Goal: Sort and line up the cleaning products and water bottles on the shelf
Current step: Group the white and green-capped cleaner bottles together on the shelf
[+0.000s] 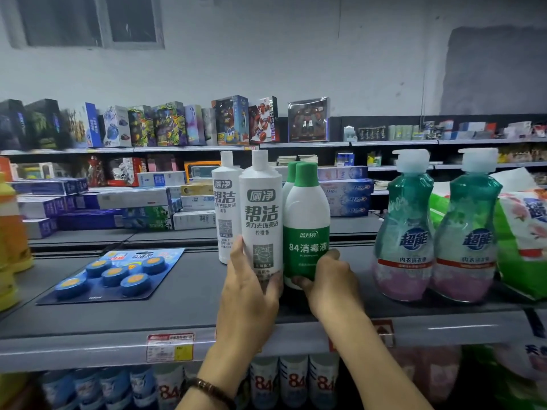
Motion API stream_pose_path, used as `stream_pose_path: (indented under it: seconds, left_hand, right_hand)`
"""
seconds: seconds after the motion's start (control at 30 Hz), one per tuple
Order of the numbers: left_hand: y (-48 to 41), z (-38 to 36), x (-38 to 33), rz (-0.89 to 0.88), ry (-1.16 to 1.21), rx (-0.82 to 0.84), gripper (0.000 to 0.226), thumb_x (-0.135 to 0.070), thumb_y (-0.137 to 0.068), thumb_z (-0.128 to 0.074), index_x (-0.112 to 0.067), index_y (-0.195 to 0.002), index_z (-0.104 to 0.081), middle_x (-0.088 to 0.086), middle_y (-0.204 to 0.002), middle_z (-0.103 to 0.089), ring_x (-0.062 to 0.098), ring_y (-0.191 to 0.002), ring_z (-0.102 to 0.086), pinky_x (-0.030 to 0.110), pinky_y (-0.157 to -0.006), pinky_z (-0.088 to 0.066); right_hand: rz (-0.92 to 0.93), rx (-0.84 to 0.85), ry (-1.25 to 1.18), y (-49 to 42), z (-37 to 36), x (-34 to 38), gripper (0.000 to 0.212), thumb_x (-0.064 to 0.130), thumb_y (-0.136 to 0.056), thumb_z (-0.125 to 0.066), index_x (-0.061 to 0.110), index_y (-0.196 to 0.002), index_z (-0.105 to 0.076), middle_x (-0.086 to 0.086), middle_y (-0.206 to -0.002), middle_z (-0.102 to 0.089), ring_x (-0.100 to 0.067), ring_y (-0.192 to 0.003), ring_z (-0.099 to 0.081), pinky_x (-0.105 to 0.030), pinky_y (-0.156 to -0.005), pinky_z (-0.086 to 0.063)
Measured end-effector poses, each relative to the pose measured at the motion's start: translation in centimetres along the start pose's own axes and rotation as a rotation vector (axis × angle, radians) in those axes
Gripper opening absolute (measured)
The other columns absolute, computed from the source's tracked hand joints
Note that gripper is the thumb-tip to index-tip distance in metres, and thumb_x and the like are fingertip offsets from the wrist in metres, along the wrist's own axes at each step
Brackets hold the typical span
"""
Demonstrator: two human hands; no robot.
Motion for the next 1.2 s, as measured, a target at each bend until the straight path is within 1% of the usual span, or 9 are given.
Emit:
stream_pose_path:
  seconds: [0.13,0.4,0.47,0.57,0.67,0.8,0.97,1.1,1.2]
  left_hand:
    - [0.0,-0.2,0.2,-0.008,-0.041,-0.004,0.093,-0.032,-0.1,-0.071,-0.037,-0.164,-0.005,-0.001,-0.165,-0.043,0.026,-0.14,-0.054,0.048,-0.104,-0.054]
    - [-0.1,-0.3,0.3,-0.002,-0.029,0.007,0.094,-0.029,-0.1,-0.071,-0.033,-0.166,-0.004,-0.002,-0.168,-0.037,0.019,-0.147,-0.046,0.032,-0.111,-0.046]
    - [-0.1,-0.1,0.4,0.001,-0.009,-0.001,0.095,-0.027,-0.098,-0.075,-0.03,-0.167,-0.009,-0.003,-0.164,-0.041,0.015,-0.144,-0.047,0.026,-0.11,-0.045]
    - [-0.3,0.4,0.1,0.013,0.025,-0.026,0.093,-0.025,-0.094,-0.081,-0.028,-0.164,-0.02,-0.006,-0.155,-0.046,0.012,-0.139,-0.051,0.032,-0.113,-0.05]
    - [-0.3,2.2,-0.3,-0.03,0.002,-0.068,0.076,-0.025,-0.095,-0.079,-0.026,-0.157,-0.035,-0.011,-0.142,-0.051,0.007,-0.131,-0.054,0.03,-0.108,-0.052]
    - [-0.4,7.1,1.3,-0.136,-0.25,-0.024,0.045,-0.028,-0.096,-0.075,-0.029,-0.137,-0.057,-0.012,-0.129,-0.059,0.009,-0.12,-0.056,0.021,-0.099,-0.043]
    - [-0.8,15.9,6.3,-0.117,-0.403,-0.017,0.013,-0.028,-0.091,-0.078,-0.034,-0.101,-0.071,-0.018,-0.101,-0.069,0.011,-0.098,-0.066,0.033,-0.087,-0.053]
    - [-1.5,24.3,10.3,-0.102,-0.443,-0.109,0.009,-0.031,-0.089,-0.076,-0.033,-0.092,-0.068,-0.019,-0.092,-0.069,0.01,-0.089,-0.068,0.039,-0.08,-0.056]
    - [-2.0,31.0,13.9,-0.055,-0.463,-0.181,0.01,-0.032,-0.089,-0.075,-0.035,-0.09,-0.066,-0.02,-0.088,-0.067,0.007,-0.084,-0.067,0.041,-0.076,-0.058]
  right_hand:
    - [0.012,0.002,0.01,-0.3,-0.5,0.0,0.05,0.037,-0.093,-0.08,0.01,-0.118,-0.045,-0.016,-0.121,-0.069,-0.039,-0.111,-0.068,-0.039,-0.078,-0.051]
    - [0.026,-0.003,-0.026,-0.2,-0.8,-0.2,0.048,0.036,-0.096,-0.074,0.01,-0.124,-0.045,-0.016,-0.116,-0.069,-0.039,-0.108,-0.066,-0.043,-0.08,-0.058]
    - [0.035,-0.025,-0.062,0.3,-0.1,0.0,0.048,0.039,-0.096,-0.072,0.01,-0.124,-0.045,-0.016,-0.115,-0.069,-0.038,-0.106,-0.067,-0.045,-0.081,-0.06]
    - [0.076,-0.102,-0.08,1.6,1.2,0.4,0.049,0.042,-0.098,-0.067,0.012,-0.13,-0.045,-0.013,-0.117,-0.063,-0.033,-0.106,-0.063,-0.044,-0.083,-0.059]
    - [0.205,-0.213,-0.137,3.8,2.2,2.0,0.037,0.032,-0.1,-0.063,0.013,-0.13,-0.053,-0.011,-0.117,-0.062,-0.03,-0.105,-0.062,-0.037,-0.081,-0.055]
    - [0.411,-0.192,-0.199,6.6,1.9,6.3,0.015,0.028,-0.102,-0.06,0.022,-0.116,-0.063,0.005,-0.106,-0.064,-0.012,-0.093,-0.057,-0.018,-0.073,-0.043]
    - [0.569,-0.018,-0.172,9.8,-2.0,13.6,0.023,0.048,-0.102,-0.058,0.033,-0.117,-0.068,0.013,-0.108,-0.067,-0.011,-0.103,-0.064,-0.035,-0.09,-0.056]
    - [0.636,0.055,-0.149,12.4,-6.3,21.3,0.032,0.055,-0.092,-0.054,0.032,-0.106,-0.071,0.011,-0.098,-0.068,-0.013,-0.097,-0.067,-0.038,-0.088,-0.056]
    - [0.676,0.098,-0.158,14.4,-9.9,27.1,0.032,0.055,-0.093,-0.057,0.032,-0.111,-0.071,0.013,-0.106,-0.07,-0.012,-0.103,-0.067,-0.036,-0.093,-0.054]
Point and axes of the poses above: each hand's wrist, its own y-axis away from the middle knuckle, its own z-axis out of the back of the hand, x = y × z, the point moved 5 cm from there along -y, towards the middle knuckle
